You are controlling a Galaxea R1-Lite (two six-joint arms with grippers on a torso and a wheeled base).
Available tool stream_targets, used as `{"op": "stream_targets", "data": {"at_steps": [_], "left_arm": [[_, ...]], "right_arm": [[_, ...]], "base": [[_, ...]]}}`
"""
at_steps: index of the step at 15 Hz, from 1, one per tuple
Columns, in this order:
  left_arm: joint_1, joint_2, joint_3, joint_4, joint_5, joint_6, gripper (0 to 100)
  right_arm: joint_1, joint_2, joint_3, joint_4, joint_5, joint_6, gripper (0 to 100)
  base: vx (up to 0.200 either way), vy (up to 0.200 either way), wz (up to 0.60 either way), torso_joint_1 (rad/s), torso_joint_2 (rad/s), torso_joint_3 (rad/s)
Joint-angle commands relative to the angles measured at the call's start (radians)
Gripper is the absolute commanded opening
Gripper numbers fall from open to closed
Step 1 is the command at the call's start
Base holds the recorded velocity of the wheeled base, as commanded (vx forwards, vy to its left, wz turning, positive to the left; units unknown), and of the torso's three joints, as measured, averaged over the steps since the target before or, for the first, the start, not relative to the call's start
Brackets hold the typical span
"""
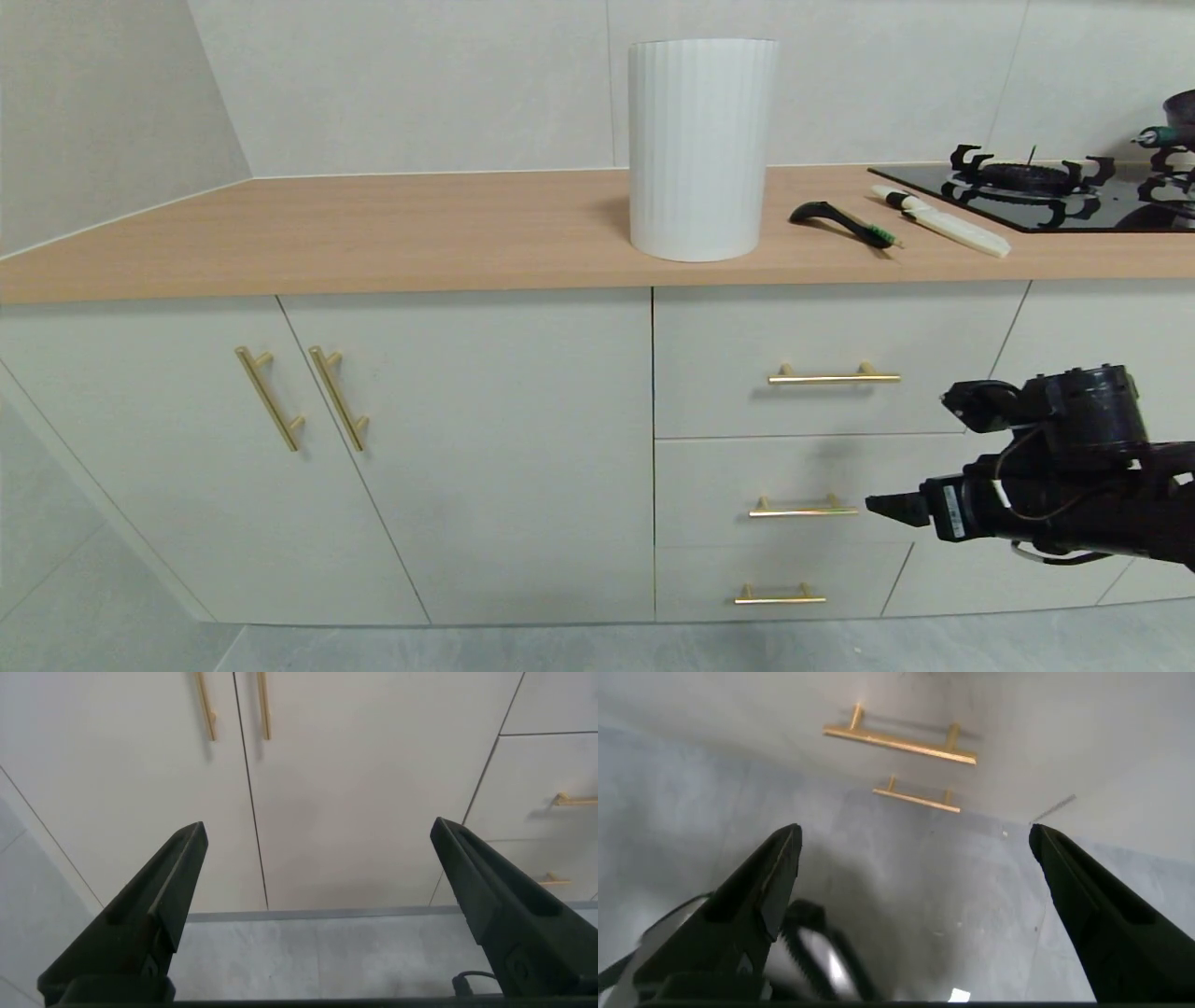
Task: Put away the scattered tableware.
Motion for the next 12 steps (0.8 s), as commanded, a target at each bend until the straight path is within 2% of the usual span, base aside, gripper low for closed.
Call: {"op": "stream_targets", "data": {"at_steps": [1,3,5,9,12], "left_arm": [[0.0,0.0,0.0,0.0,0.0,0.001,100],[0.0,0.0,0.0,0.0,0.0,-0.001,100],[0.0,0.0,0.0,0.0,0.0,0.001,100],[0.0,0.0,0.0,-0.001,0.0,-0.001,100],[0.0,0.0,0.0,0.0,0.0,0.001,100]], "right_arm": [[0.044,0.187,0.006,-0.106,-0.045,0.007,100],[0.079,0.266,0.027,-0.224,-0.111,0.038,100],[0.099,0.328,0.045,-0.351,-0.127,0.085,100],[0.102,0.47,0.045,-0.558,-0.213,0.097,100],[0.103,0.564,0.038,-0.71,-0.24,0.126,100]], "base": [[0.0,0.0,0.0,0.0,0.0,0.0],[0.0,0.0,0.0,0.0,0.0,0.0],[0.0,0.0,0.0,0.0,0.0,0.0],[0.0,0.0,0.0,0.0,0.0,0.0],[0.0,0.0,0.0,0.0,0.0,0.0]]}}
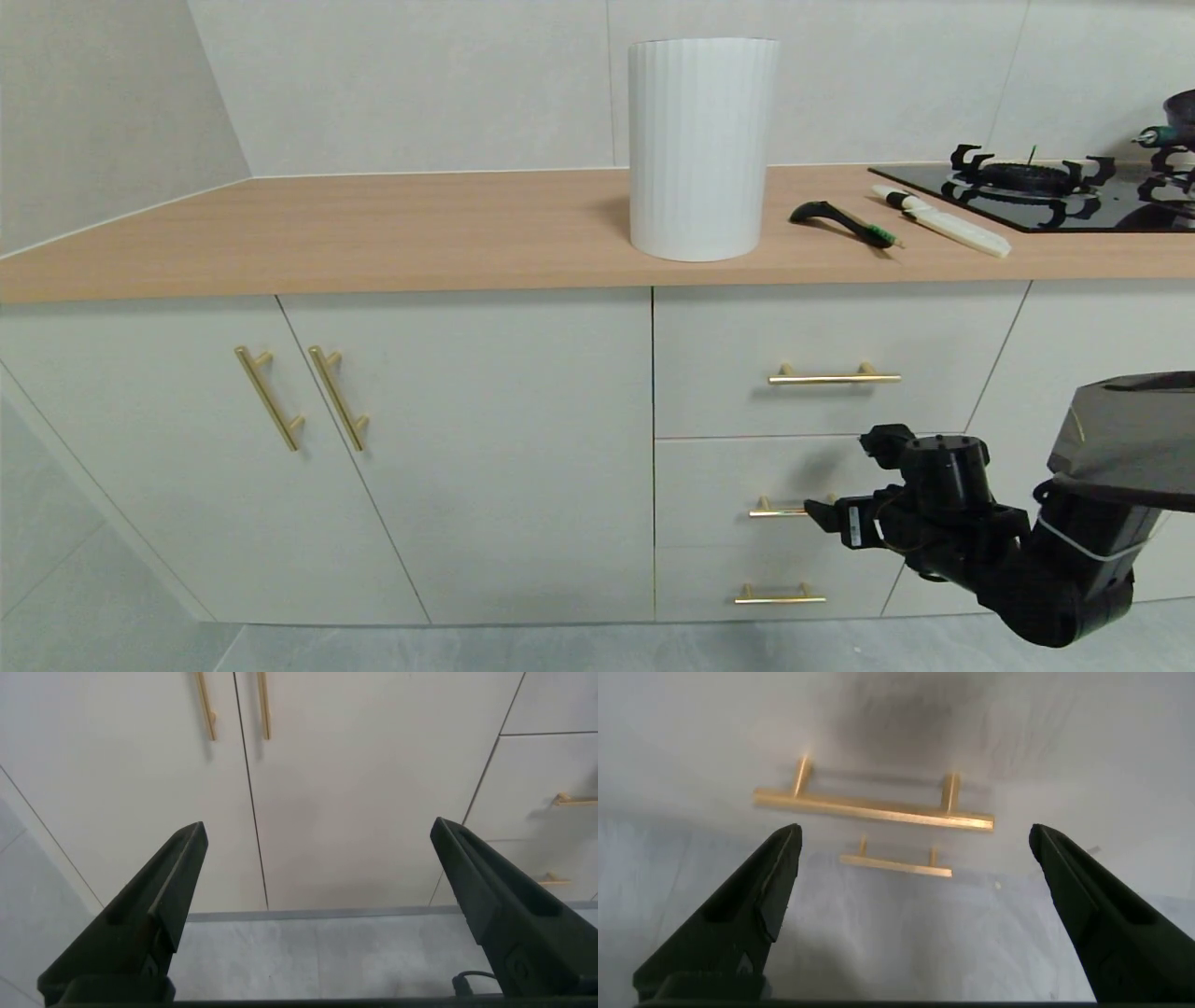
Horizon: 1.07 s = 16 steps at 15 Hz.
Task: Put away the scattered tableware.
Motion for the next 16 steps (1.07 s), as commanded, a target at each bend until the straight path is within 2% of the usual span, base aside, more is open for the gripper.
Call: {"op": "stream_targets", "data": {"at_steps": [1,7,16], "left_arm": [[0.0,0.001,0.0,-0.001,0.0,-0.001,100],[0.0,0.001,0.0,0.0,0.0,0.0,100],[0.0,0.001,0.0,0.0,0.0,-0.001,100]], "right_arm": [[0.001,0.114,-0.021,-0.072,-0.023,0.039,100],[0.001,0.202,-0.116,-0.078,-0.053,0.039,100],[0.001,0.242,-0.139,-0.078,-0.061,0.039,100]], "base": [[0.0,0.0,0.0,0.0,0.0,0.0],[0.0,0.0,0.0,0.0,0.0,0.0],[0.0,0.0,0.0,0.0,0.0,0.0]]}}
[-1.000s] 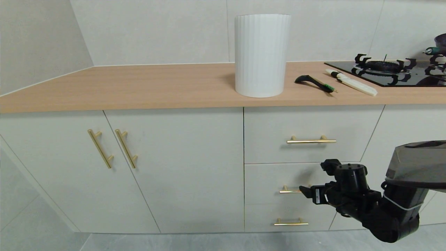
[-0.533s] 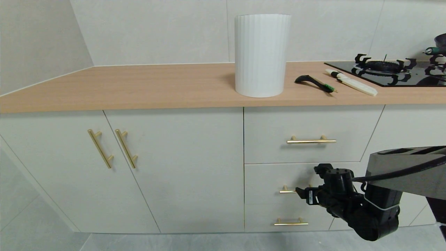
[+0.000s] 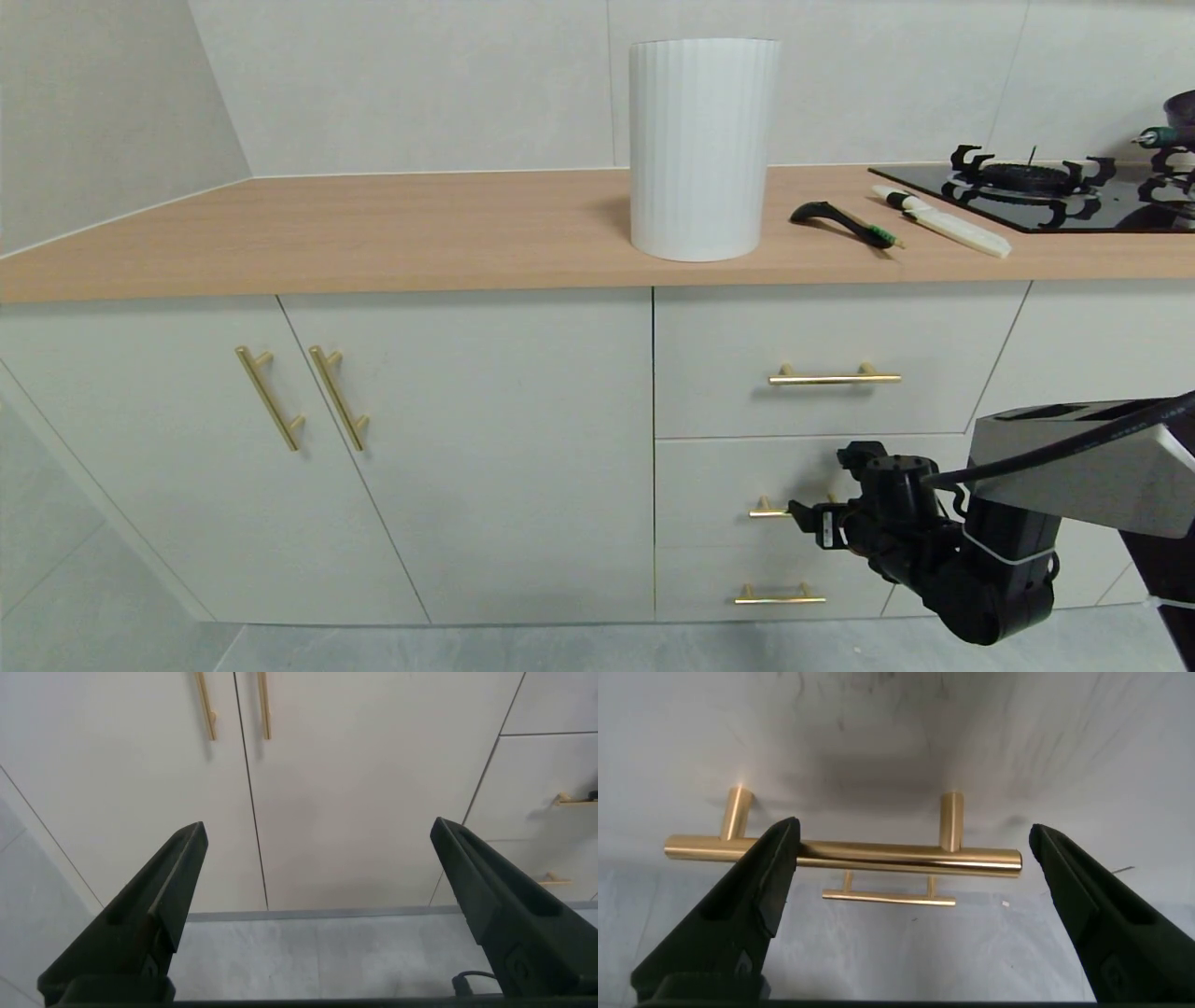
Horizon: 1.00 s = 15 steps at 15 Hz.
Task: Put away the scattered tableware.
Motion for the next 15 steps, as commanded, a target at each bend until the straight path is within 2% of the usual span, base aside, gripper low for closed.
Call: {"op": "stream_targets", "data": {"at_steps": [1,15], "left_arm": [[0.0,0.001,0.0,0.0,0.0,0.001,100],[0.0,0.001,0.0,-0.002,0.0,-0.001,100]], "right_arm": [[0.001,0.016,-0.019,0.005,-0.001,-0.001,100],[0.004,0.023,0.004,0.033,-0.014,-0.004,100]], "base": [[0.0,0.0,0.0,0.0,0.0,0.0],[0.0,0.0,0.0,0.0,0.0,0.0]]}}
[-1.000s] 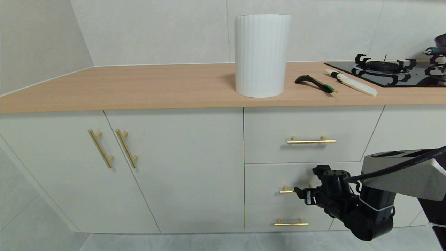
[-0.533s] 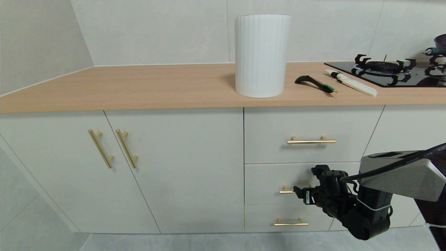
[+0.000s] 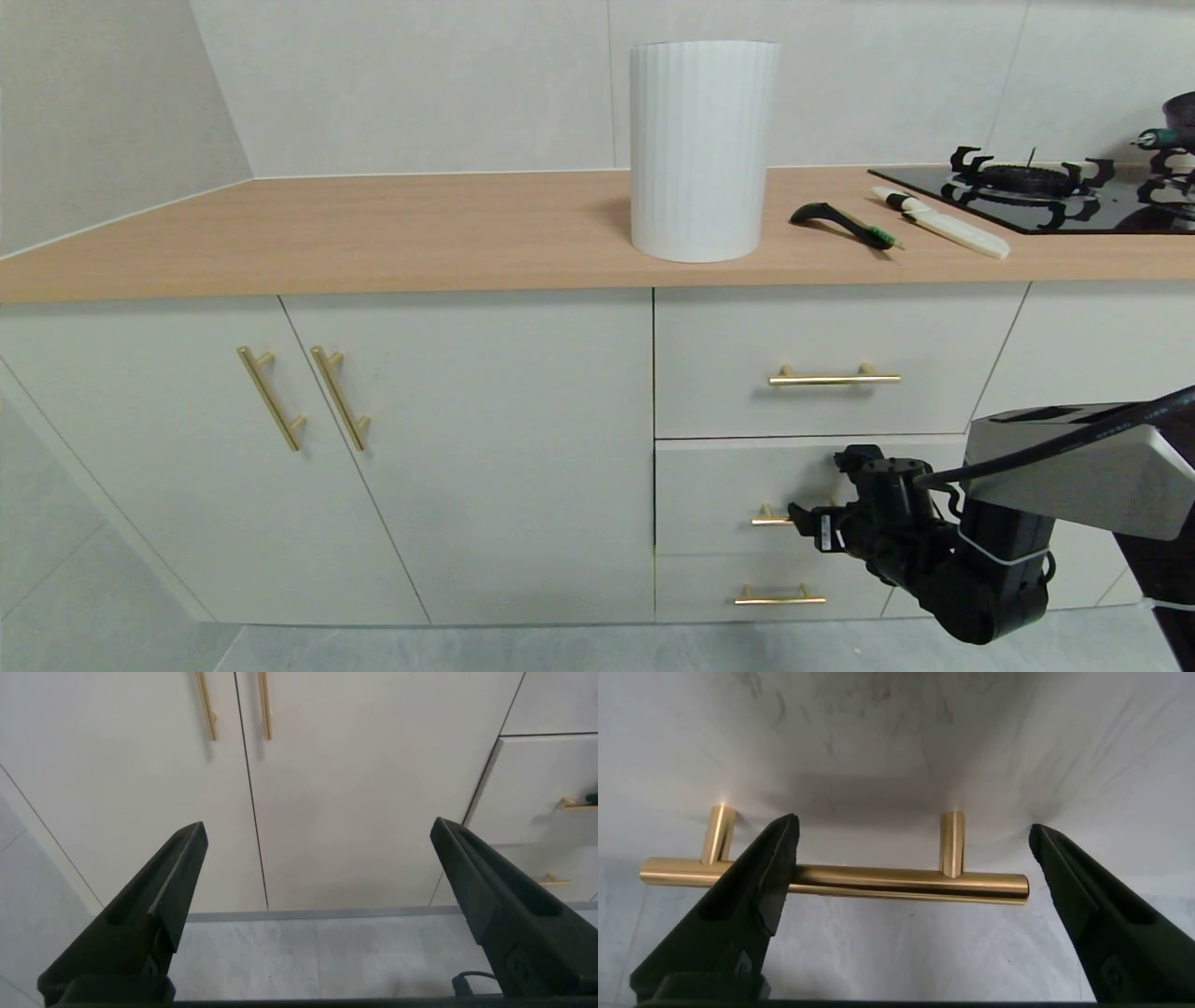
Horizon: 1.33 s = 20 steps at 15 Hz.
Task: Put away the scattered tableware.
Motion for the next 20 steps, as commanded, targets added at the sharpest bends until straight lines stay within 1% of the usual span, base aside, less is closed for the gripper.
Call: {"op": "stream_targets", "data": {"at_steps": [1,3,5,6,8,9,10,11,12,14,16,18,20], "left_arm": [[0.0,0.001,0.0,0.001,0.0,-0.001,100],[0.0,0.001,0.0,0.001,0.0,0.001,100],[0.0,0.001,0.0,-0.001,0.0,0.001,100],[0.0,0.001,0.0,0.001,0.0,0.001,100],[0.0,0.001,0.0,-0.001,0.0,0.001,100],[0.0,0.001,0.0,0.001,0.0,-0.001,100],[0.0,0.001,0.0,-0.001,0.0,0.001,100],[0.0,0.001,0.0,0.001,0.0,0.001,100],[0.0,0.001,0.0,0.001,0.0,0.001,100],[0.0,0.001,0.0,0.001,0.0,0.001,100],[0.0,0.001,0.0,-0.001,0.0,-0.001,100],[0.0,0.001,0.0,-0.001,0.0,0.001,100],[0.0,0.001,0.0,0.001,0.0,-0.001,100]], "right_arm": [[0.011,-0.021,0.032,0.002,0.001,-0.002,100],[0.034,-0.118,0.131,0.02,0.01,-0.01,100],[0.056,-0.258,0.198,0.099,0.024,-0.03,100],[0.071,-0.37,0.218,0.163,0.04,-0.03,100],[0.085,-0.587,0.209,0.359,0.06,-0.03,100],[0.089,-0.702,0.186,0.473,0.09,-0.028,100],[0.092,-0.758,0.167,0.528,0.102,-0.028,100],[0.092,-0.845,0.129,0.619,0.103,-0.027,100],[0.092,-0.882,0.117,0.64,0.102,-0.027,100],[0.092,-0.883,0.117,0.637,0.1,-0.027,100],[0.092,-0.813,0.117,0.606,0.099,-0.023,100],[0.094,-0.705,0.123,0.496,0.088,-0.02,100],[0.094,-0.589,0.128,0.369,0.025,-0.02,100]], "base": [[0.0,0.0,0.0,0.0,0.0,0.0],[0.0,0.0,0.0,0.0,0.0,0.0],[0.0,0.0,0.0,0.0,0.0,0.0],[0.0,0.0,0.0,0.0,0.0,0.0],[0.0,0.0,0.0,0.0,0.0,0.0],[0.0,0.0,0.0,0.0,0.0,0.0],[0.0,0.0,0.0,0.0,0.0,0.0],[0.0,0.0,0.0,0.0,0.0,0.0],[0.0,0.0,0.0,0.0,0.0,0.0],[0.0,0.0,0.0,0.0,0.0,0.0],[0.0,0.0,0.0,0.0,0.0,0.0],[0.0,0.0,0.0,0.0,0.0,0.0],[0.0,0.0,0.0,0.0,0.0,0.0]]}}
